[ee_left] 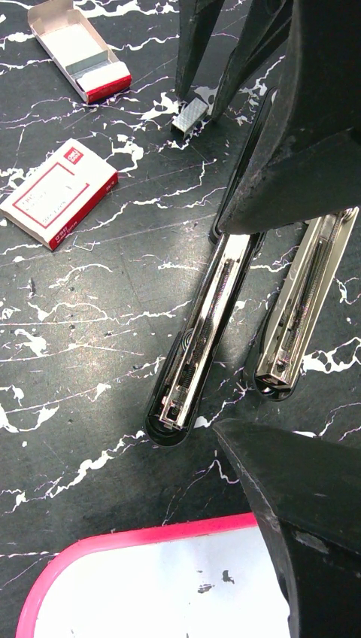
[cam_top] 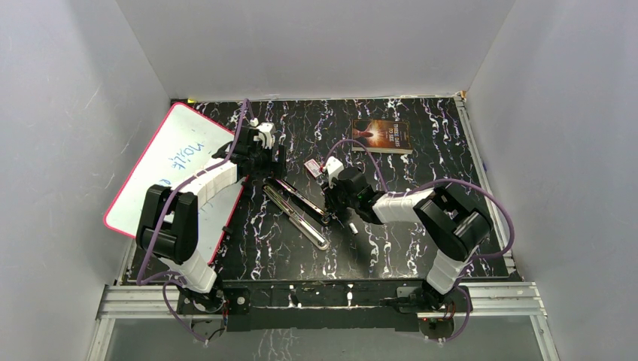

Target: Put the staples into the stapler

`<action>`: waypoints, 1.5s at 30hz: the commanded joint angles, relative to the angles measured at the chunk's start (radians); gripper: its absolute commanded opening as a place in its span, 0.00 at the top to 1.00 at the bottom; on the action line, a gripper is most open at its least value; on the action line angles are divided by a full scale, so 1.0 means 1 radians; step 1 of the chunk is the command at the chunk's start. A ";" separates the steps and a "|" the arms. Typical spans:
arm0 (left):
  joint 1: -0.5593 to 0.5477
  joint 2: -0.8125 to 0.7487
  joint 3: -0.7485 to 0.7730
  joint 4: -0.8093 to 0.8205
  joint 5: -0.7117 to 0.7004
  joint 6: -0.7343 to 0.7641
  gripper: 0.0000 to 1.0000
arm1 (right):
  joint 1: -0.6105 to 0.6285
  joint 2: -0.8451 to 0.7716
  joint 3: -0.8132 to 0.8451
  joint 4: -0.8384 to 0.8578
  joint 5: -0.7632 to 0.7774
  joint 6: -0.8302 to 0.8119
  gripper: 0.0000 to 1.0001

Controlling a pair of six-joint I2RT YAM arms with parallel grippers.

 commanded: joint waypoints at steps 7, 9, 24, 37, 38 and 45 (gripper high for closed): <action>0.002 -0.019 0.035 -0.010 0.005 0.007 0.09 | 0.011 0.061 -0.079 0.142 0.068 0.079 0.57; 0.003 -0.021 0.035 -0.010 0.003 0.008 0.09 | 0.021 0.069 -0.101 0.172 0.101 0.078 0.57; 0.003 -0.019 0.035 -0.010 0.004 0.008 0.09 | 0.058 0.108 -0.162 0.261 0.165 0.050 0.75; 0.003 -0.019 0.035 -0.009 0.007 0.006 0.08 | 0.059 -0.070 -0.120 0.199 0.168 0.031 1.00; 0.003 -0.018 0.035 -0.009 0.007 0.006 0.09 | 0.059 -0.099 -0.111 0.188 0.163 0.027 1.00; 0.003 -0.017 0.035 -0.009 0.008 0.005 0.09 | 0.049 -0.248 -0.084 0.126 0.071 0.005 1.00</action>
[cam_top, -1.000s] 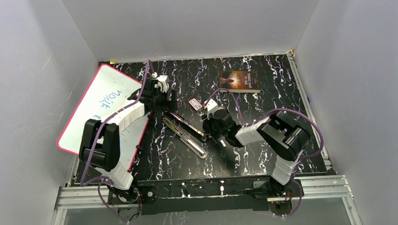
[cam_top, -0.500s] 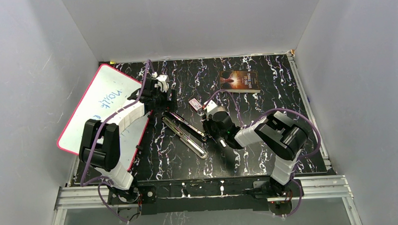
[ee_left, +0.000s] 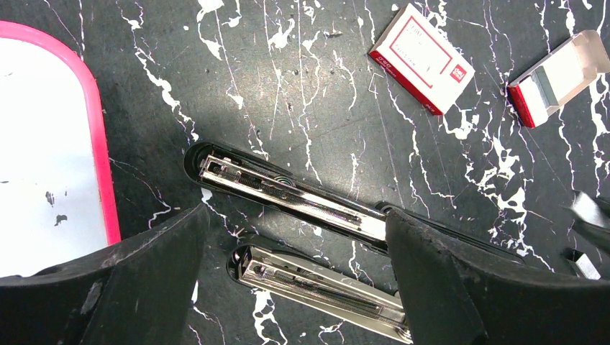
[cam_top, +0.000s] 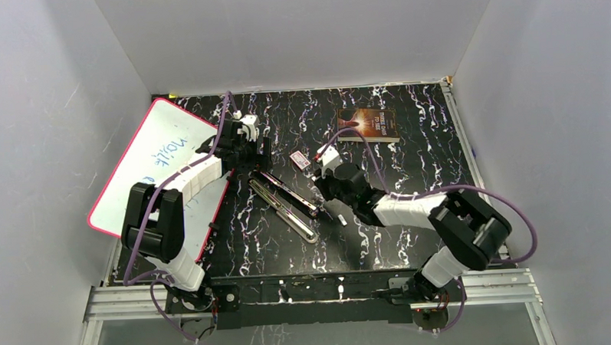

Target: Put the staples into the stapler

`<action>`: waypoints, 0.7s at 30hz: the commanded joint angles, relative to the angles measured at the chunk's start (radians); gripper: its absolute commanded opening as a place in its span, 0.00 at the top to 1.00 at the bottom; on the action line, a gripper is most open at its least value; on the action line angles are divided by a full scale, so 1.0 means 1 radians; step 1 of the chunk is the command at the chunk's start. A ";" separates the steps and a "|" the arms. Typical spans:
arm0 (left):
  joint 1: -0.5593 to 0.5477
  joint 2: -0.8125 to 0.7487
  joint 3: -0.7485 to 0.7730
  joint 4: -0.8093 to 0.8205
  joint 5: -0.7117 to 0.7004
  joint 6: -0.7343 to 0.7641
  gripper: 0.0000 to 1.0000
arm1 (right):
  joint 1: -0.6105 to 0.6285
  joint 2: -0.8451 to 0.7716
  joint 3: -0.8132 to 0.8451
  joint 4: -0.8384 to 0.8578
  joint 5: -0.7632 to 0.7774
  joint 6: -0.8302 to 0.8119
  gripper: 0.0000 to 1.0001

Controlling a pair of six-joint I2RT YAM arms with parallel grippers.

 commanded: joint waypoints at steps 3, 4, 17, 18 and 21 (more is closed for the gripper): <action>0.002 -0.016 0.030 -0.009 0.009 0.005 0.09 | -0.010 -0.140 0.033 -0.076 -0.174 -0.043 1.00; 0.003 -0.016 0.030 -0.009 0.009 0.005 0.09 | -0.013 -0.154 0.033 -0.091 -0.216 -0.047 1.00; 0.003 -0.019 0.032 -0.015 0.003 0.008 0.09 | -0.023 -0.140 0.109 -0.242 -0.550 -0.018 1.00; 0.003 -0.019 0.033 -0.016 0.003 0.009 0.09 | -0.023 -0.140 0.108 -0.239 -0.533 -0.009 1.00; 0.004 -0.022 0.033 -0.017 0.001 0.009 0.09 | -0.023 -0.138 0.096 -0.226 -0.348 0.022 1.00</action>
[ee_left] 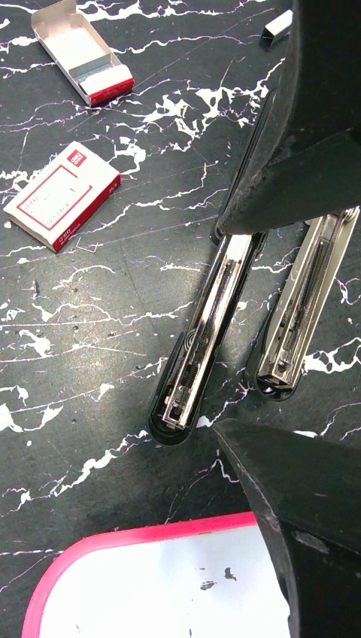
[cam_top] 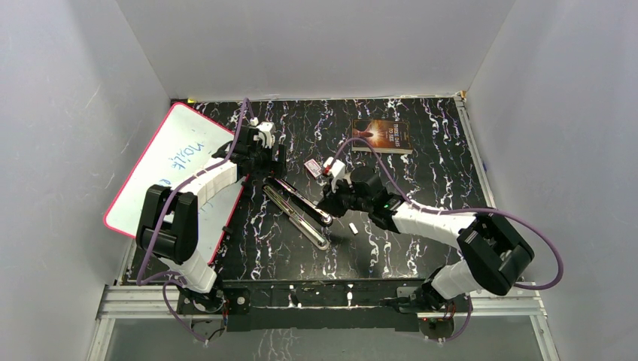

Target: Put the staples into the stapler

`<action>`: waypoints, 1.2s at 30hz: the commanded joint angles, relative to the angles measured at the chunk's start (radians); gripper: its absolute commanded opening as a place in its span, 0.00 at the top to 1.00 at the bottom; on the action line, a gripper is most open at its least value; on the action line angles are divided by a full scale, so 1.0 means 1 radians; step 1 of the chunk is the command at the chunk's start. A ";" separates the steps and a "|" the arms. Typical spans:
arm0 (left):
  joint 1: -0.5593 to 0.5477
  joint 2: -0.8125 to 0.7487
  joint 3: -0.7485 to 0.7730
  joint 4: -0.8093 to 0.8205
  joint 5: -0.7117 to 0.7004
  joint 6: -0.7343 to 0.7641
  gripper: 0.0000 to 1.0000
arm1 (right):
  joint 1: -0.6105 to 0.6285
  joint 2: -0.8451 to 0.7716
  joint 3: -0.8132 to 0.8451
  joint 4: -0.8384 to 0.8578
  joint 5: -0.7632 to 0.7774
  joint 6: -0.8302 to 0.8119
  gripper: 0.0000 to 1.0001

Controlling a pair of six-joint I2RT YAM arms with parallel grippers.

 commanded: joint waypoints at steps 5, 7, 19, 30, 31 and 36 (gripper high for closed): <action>0.002 -0.022 0.034 -0.016 0.005 0.009 0.08 | -0.049 0.084 0.056 0.070 0.278 0.016 1.00; 0.002 -0.022 0.033 -0.016 0.005 0.009 0.09 | -0.057 0.130 0.068 0.124 0.281 -0.001 1.00; 0.003 -0.018 0.035 -0.018 0.004 0.009 0.09 | -0.058 0.349 0.083 0.324 0.318 -0.099 0.91; 0.003 -0.016 0.034 -0.016 0.004 0.009 0.09 | -0.057 0.432 0.074 0.385 0.330 -0.090 0.68; 0.003 -0.016 0.035 -0.016 0.003 0.009 0.09 | -0.058 0.432 0.067 0.388 0.329 -0.083 0.66; 0.002 -0.014 0.035 -0.016 0.005 0.008 0.09 | -0.058 0.430 0.011 0.421 0.335 -0.062 0.57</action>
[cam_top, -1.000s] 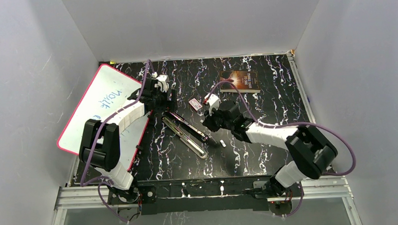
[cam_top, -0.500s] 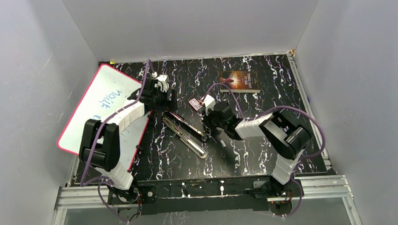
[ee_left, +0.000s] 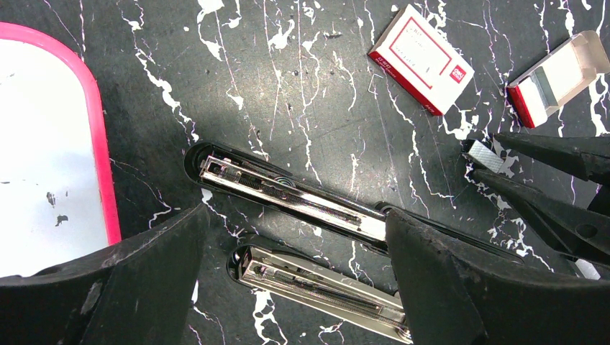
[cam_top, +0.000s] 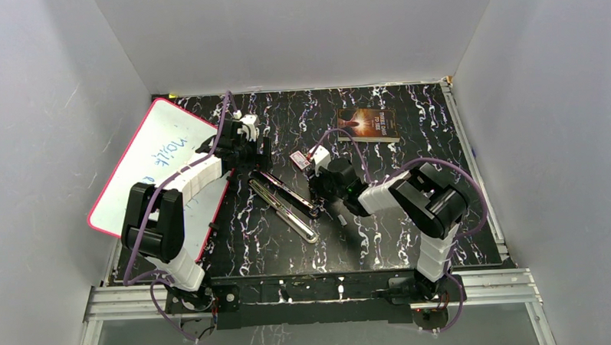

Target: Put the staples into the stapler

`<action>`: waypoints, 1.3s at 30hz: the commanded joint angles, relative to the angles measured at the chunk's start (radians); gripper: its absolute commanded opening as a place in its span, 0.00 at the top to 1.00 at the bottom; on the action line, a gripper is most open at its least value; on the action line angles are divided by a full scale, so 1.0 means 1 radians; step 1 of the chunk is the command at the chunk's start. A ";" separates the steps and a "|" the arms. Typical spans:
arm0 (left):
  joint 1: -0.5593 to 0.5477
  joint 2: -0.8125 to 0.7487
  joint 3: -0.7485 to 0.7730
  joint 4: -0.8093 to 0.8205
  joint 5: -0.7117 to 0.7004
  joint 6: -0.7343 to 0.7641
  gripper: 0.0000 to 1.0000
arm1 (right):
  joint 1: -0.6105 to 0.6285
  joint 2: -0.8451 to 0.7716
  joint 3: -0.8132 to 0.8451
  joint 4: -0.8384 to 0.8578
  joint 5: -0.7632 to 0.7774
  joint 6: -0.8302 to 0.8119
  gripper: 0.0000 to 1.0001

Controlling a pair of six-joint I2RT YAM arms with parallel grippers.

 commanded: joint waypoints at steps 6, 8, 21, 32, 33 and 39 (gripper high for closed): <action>0.003 -0.016 0.032 -0.015 0.007 0.007 0.09 | 0.002 0.008 -0.102 0.096 0.014 0.036 0.49; 0.002 -0.015 0.032 -0.015 0.007 0.008 0.09 | 0.003 0.012 -0.117 0.113 0.010 0.042 0.49; 0.003 -0.013 0.033 -0.015 0.009 0.008 0.09 | 0.003 0.077 -0.139 0.181 0.024 0.050 0.62; 0.002 -0.017 0.033 -0.015 0.004 0.009 0.09 | 0.002 -0.013 -0.107 0.133 0.000 0.050 0.99; 0.003 -0.018 0.033 -0.015 0.005 0.008 0.09 | 0.002 -0.062 -0.088 0.104 -0.017 0.045 1.00; 0.002 -0.023 0.032 -0.016 0.004 0.009 0.09 | 0.002 -0.335 -0.033 -0.089 -0.131 0.025 1.00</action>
